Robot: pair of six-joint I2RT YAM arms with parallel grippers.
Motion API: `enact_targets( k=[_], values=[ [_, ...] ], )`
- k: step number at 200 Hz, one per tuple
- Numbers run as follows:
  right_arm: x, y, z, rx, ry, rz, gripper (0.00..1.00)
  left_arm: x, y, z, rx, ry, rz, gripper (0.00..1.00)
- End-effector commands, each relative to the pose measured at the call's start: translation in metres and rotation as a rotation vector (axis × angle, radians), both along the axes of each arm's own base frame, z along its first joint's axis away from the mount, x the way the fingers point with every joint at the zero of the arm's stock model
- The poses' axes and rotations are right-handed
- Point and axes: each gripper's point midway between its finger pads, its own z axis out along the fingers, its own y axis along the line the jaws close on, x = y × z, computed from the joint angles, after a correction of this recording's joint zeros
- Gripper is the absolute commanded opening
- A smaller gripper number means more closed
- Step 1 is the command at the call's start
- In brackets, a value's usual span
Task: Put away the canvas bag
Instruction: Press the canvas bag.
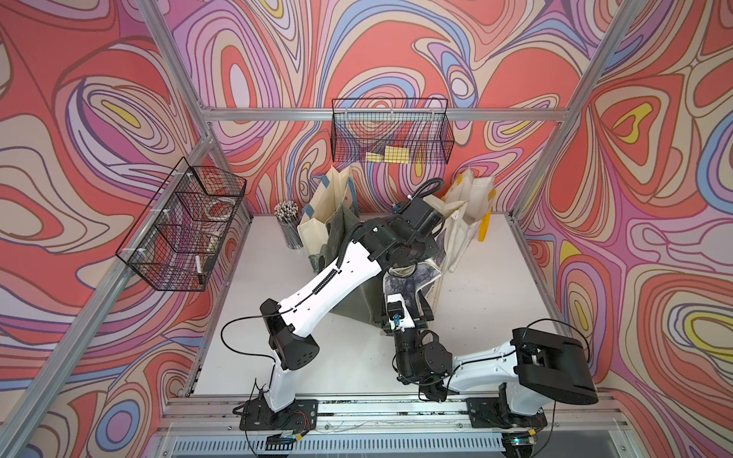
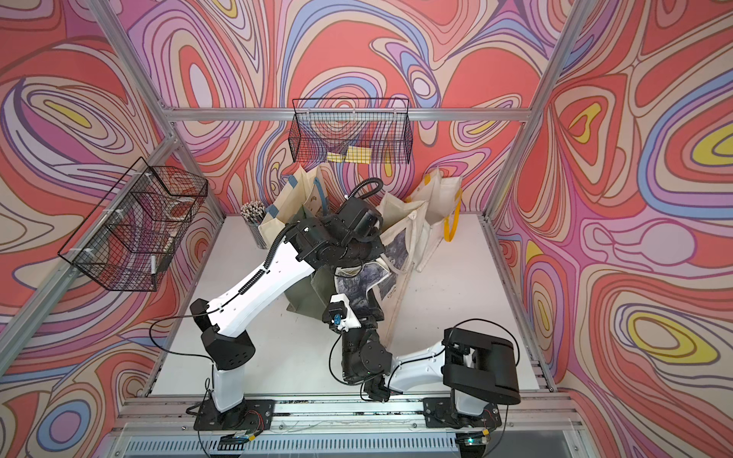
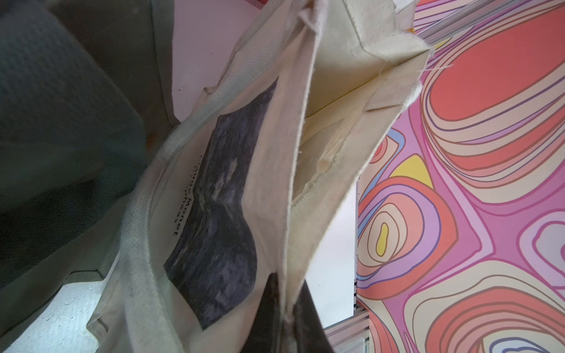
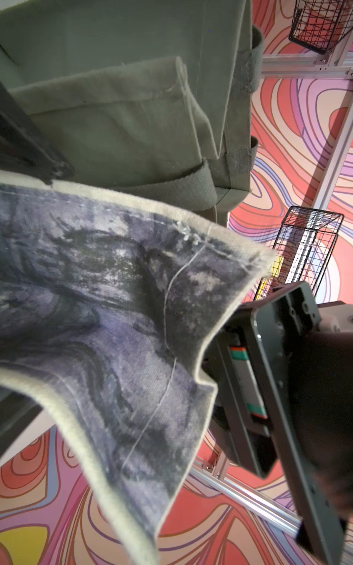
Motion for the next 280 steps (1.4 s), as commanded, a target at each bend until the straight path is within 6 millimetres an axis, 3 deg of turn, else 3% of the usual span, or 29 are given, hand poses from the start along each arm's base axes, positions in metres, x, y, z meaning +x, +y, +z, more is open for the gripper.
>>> enact_targets(
  k=[1, 58, 104, 132, 151, 178, 209, 236, 252, 280],
  values=[
    [0.004, -0.003, 0.006, 0.03, -0.006, -0.023, 0.88, 0.007, -0.002, 0.036, -0.119, -0.073, 0.042, 0.0],
    [0.009, -0.01, 0.0, 0.021, 0.009, -0.061, 0.64, 0.006, 0.001, 0.038, -0.119, -0.079, 0.045, 0.0],
    [0.007, -0.021, 0.001, 0.046, 0.013, -0.069, 0.31, 0.007, 0.006, 0.034, -0.11, -0.085, 0.057, 0.0],
    [0.005, -0.03, 0.004, 0.058, 0.014, -0.077, 0.11, 0.008, 0.008, 0.031, -0.103, -0.081, 0.056, 0.09],
    [0.003, -0.038, 0.006, 0.074, 0.014, -0.079, 0.0, 0.01, 0.01, 0.032, -0.104, -0.095, 0.047, 0.22],
    [-0.001, -0.049, 0.011, 0.058, 0.015, -0.08, 0.0, 0.016, 0.014, 0.04, -0.103, -0.153, 0.015, 0.48],
    [-0.007, -0.054, 0.014, 0.046, 0.023, -0.016, 0.0, 0.021, 0.019, 0.061, -0.078, -0.267, -0.068, 0.67],
    [-0.016, -0.037, 0.0, 0.047, 0.146, 0.214, 0.0, 0.022, 0.021, 0.084, -0.002, -0.417, -0.192, 0.78],
    [-0.021, -0.048, 0.002, 0.098, 0.181, 0.25, 0.0, 0.019, 0.03, 0.098, 0.09, -0.525, -0.261, 0.82],
    [-0.024, -0.065, 0.001, 0.033, 0.215, 0.231, 0.0, 0.015, 0.048, 0.115, 0.262, -0.716, -0.378, 0.84]
  ],
)
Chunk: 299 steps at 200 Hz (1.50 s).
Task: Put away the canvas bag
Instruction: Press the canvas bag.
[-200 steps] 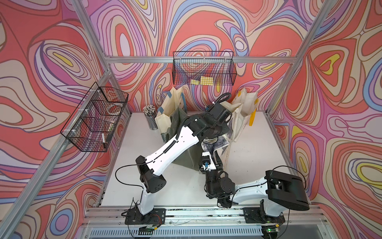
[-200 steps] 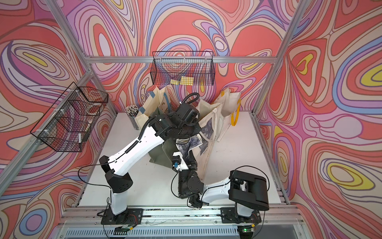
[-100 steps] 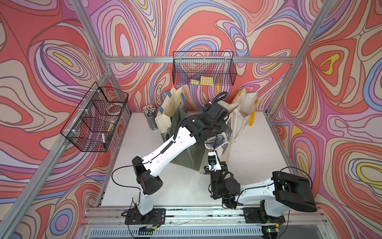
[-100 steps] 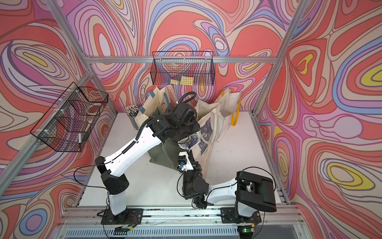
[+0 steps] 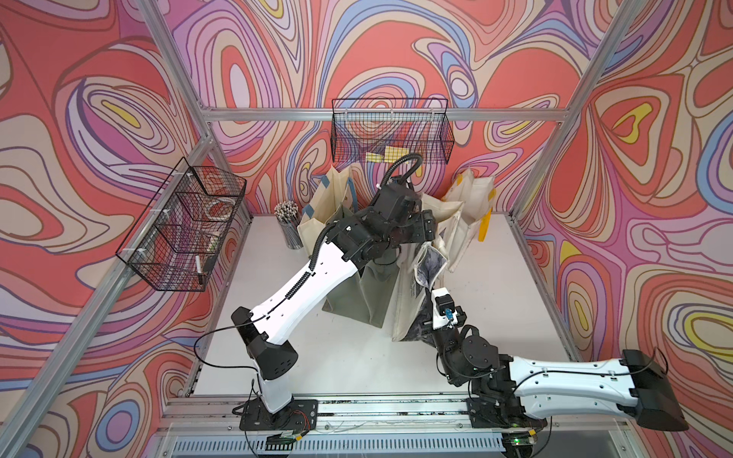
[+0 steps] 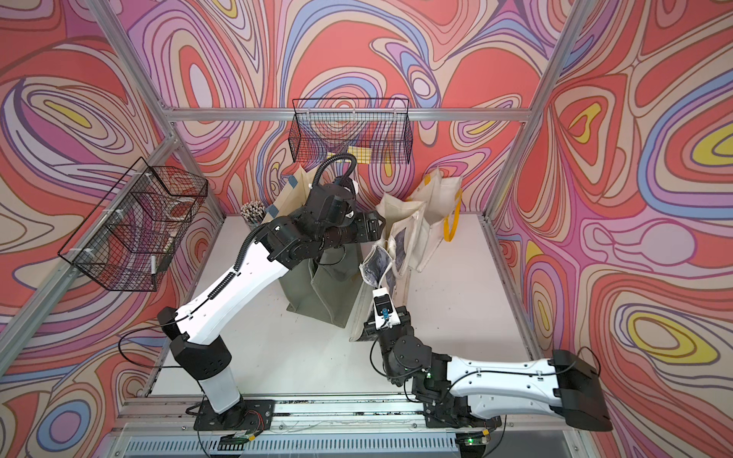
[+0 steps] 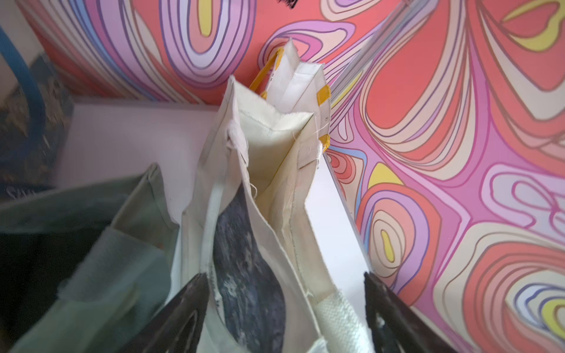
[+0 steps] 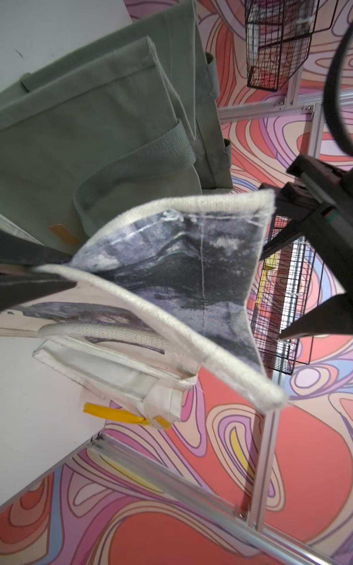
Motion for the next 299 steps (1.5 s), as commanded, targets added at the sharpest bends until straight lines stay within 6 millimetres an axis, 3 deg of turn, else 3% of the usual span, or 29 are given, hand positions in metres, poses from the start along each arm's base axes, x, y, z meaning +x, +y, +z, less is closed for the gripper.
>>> enact_targets(
  k=[1, 30, 72, 105, 130, 160, 228, 263, 299],
  values=[
    [-0.003, 0.002, -0.028, -0.117, 0.097, 0.056, 0.0, -0.007, 0.022, 0.043, 0.154, -0.283, -0.109, 0.84],
    [-0.007, 0.004, -0.029, -0.134, 0.12, 0.102, 0.0, -0.017, 0.03, 0.043, 0.315, -0.438, -0.233, 0.87],
    [-0.012, -0.001, -0.025, -0.111, 0.165, 0.133, 0.0, -0.057, 0.025, 0.013, 0.509, -0.628, -0.573, 0.9],
    [-0.017, -0.012, -0.012, -0.049, 0.163, 0.157, 0.0, -0.096, 0.029, 0.007, 0.538, -0.873, -0.78, 0.91],
    [-0.021, -0.015, -0.008, -0.051, 0.18, 0.18, 0.0, -0.112, 0.037, 0.0, 0.554, -0.92, -0.889, 0.91],
    [-0.024, -0.012, -0.004, -0.061, 0.197, 0.21, 0.0, -0.133, 0.033, -0.008, 0.534, -0.976, -1.035, 0.89],
    [-0.034, -0.017, 0.024, -0.056, 0.22, 0.285, 0.0, -0.144, 0.022, -0.021, 0.563, -1.052, -1.215, 0.9],
    [-0.04, -0.01, 0.025, -0.1, 0.254, 0.342, 0.0, -0.137, 0.014, -0.026, 0.58, -1.117, -1.23, 0.92],
    [-0.043, -0.005, 0.018, -0.178, 0.286, 0.367, 0.0, -0.132, 0.0, -0.016, 0.548, -1.207, -1.218, 0.97]
  ],
)
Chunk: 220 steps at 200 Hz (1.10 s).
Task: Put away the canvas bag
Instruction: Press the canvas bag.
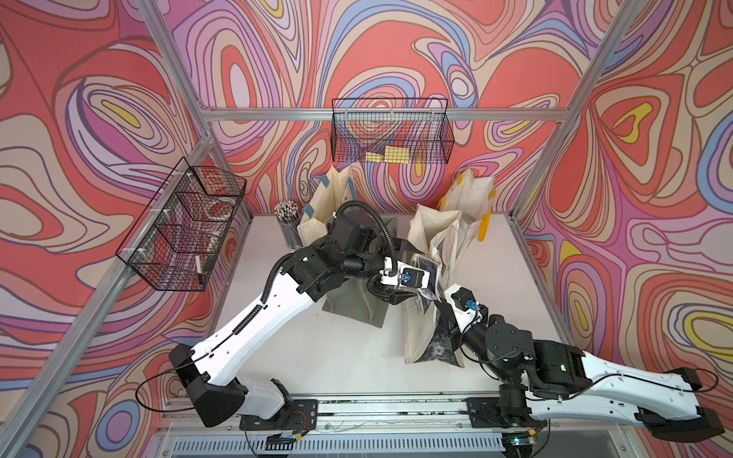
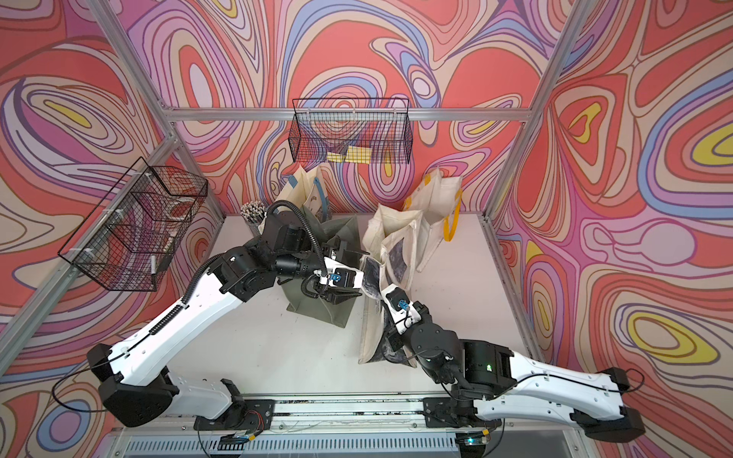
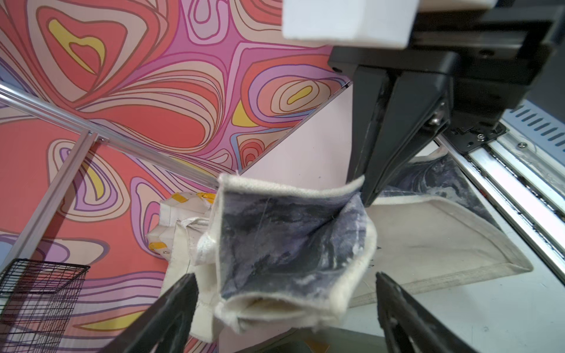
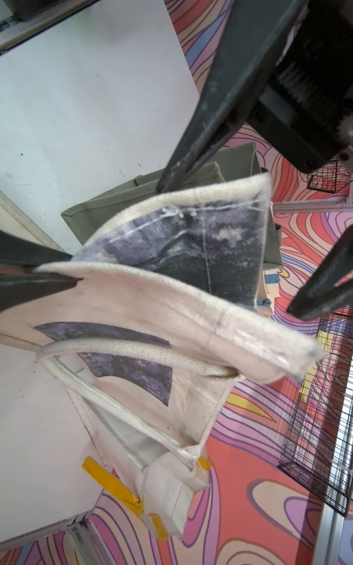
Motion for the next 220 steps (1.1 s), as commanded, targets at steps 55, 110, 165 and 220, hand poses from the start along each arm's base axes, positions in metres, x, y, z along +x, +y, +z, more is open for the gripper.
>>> enact_targets(
  k=[55, 110, 165, 220],
  values=[
    [-0.011, 0.006, -0.003, -0.123, 0.04, 0.097, 0.0, -0.01, -0.02, 0.007, -0.059, -0.036, -0.158, 0.98],
    [-0.015, 0.003, -0.001, -0.13, 0.05, 0.122, 0.0, -0.018, -0.027, 0.012, -0.079, -0.104, -0.223, 0.99],
    [-0.013, 0.004, 0.003, -0.152, 0.033, 0.125, 0.0, -0.02, -0.032, -0.009, -0.026, -0.097, -0.246, 0.67],
    [-0.007, 0.003, 0.013, -0.104, 0.008, 0.084, 0.0, -0.008, -0.037, -0.014, 0.016, -0.193, -0.218, 0.0]
  ],
)
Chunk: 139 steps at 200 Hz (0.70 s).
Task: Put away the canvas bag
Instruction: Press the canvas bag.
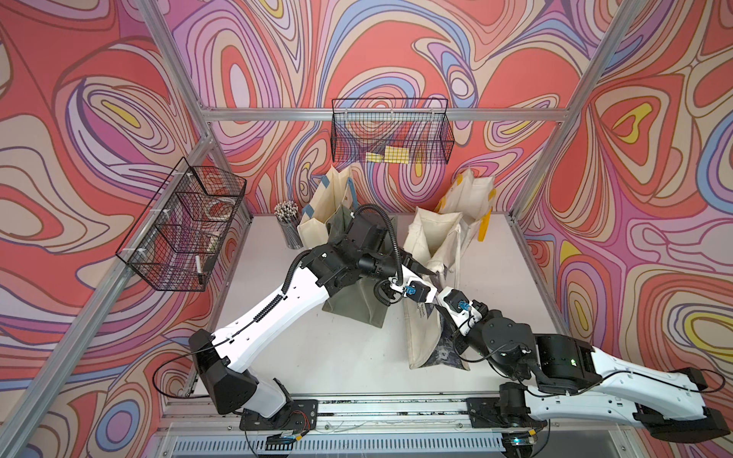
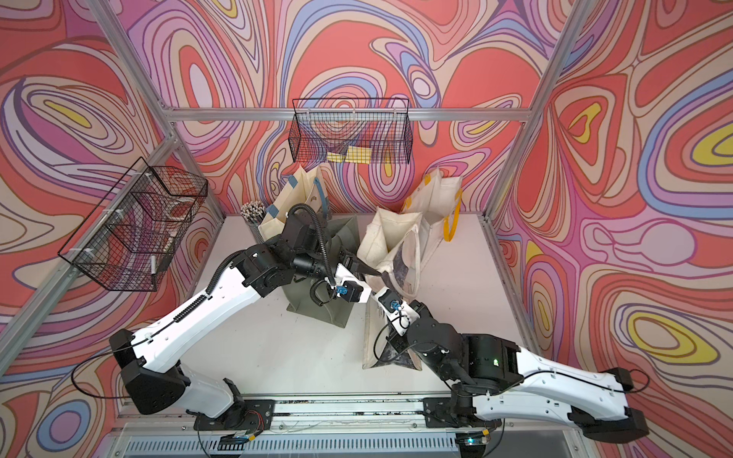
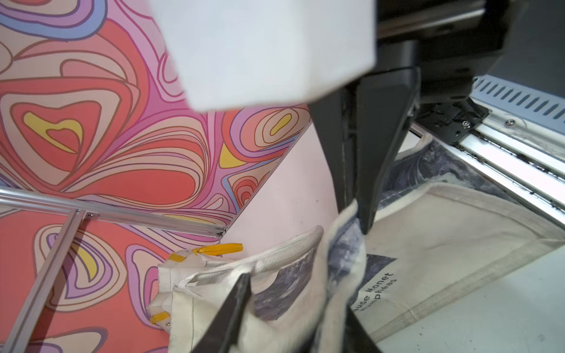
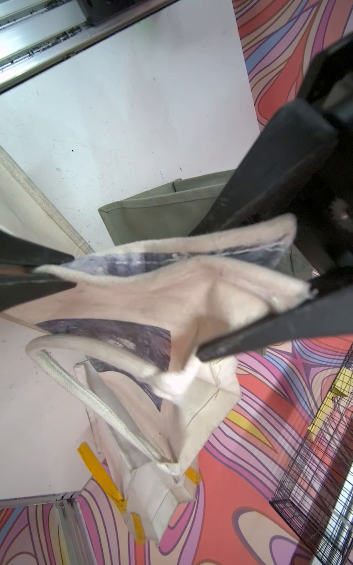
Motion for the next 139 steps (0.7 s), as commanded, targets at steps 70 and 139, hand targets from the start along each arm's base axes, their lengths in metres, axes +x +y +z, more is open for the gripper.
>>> enact_targets(
  k=[70, 139],
  values=[
    [0.017, 0.005, 0.0, 0.076, 0.016, -0.151, 0.46, 0.035, -0.027, 0.056, -0.148, -0.172, 0.168, 0.0],
    [0.035, -0.033, 0.011, 0.185, -0.081, -0.395, 0.53, 0.038, -0.015, 0.074, -0.149, -0.173, 0.243, 0.0]
  ],
)
